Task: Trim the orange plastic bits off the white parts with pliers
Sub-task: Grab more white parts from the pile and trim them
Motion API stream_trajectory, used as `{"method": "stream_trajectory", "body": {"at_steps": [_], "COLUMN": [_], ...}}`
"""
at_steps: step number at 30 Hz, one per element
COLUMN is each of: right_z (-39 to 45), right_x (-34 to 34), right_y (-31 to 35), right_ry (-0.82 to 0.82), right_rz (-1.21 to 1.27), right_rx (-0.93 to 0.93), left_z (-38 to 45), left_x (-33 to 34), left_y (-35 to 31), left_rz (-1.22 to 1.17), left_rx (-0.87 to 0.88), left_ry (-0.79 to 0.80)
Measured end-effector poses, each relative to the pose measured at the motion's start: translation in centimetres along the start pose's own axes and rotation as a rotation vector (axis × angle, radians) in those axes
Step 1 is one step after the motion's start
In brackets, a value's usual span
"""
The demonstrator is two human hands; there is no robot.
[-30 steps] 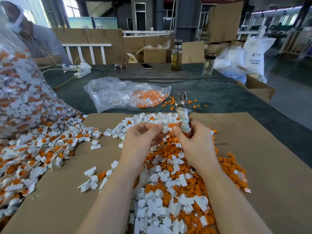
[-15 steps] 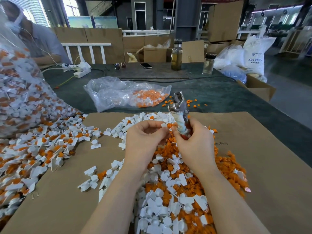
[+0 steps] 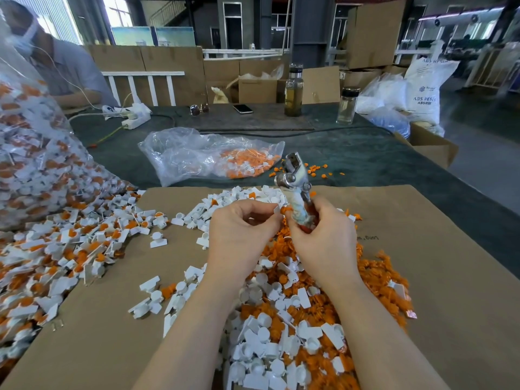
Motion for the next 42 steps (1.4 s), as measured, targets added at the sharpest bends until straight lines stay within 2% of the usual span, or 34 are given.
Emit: {"method": "stream_trajectory", "body": {"at_steps": [7,20,29,35,42], "right_z": [0.2,0.7,0.7,0.5,0.3], "right_x": [0.3,0.6,0.0,-0.2,0.0], "right_y": [-0.3,-0.6,-0.5,-0.5,-0.5], "right_ry": [0.074,0.295,0.391,0.527,0.63], "right_rz": [0.027,0.177,0.221,0.191,0.12], "right_rx": [0.033,0.116,0.153,0.134,0.111], "left_z": [-0.1,0.3,0.7,0.8,1.1], "left_x": [0.1,-0.1,-0.8,-1.5,-1.9], "left_y": [-0.3,0.9,0.7,0.7,1.2], "left_rz": [0.057,0.054,-0.132,-0.28,-0.331], "left_rx": [0.053,0.001,-0.012,0.005,0.021], "left_ry": [0.043,-0.05,-0.09,-0.093,-0.085]}}
Point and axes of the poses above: each hand's wrist, its own z-axis towards the middle knuckle, its own x-axis out of the palm, y = z × x, the point moved 3 cm from there along z, towards the middle knuckle, and after that the axes turned 8 degrees about x, right-handed, at the moved point
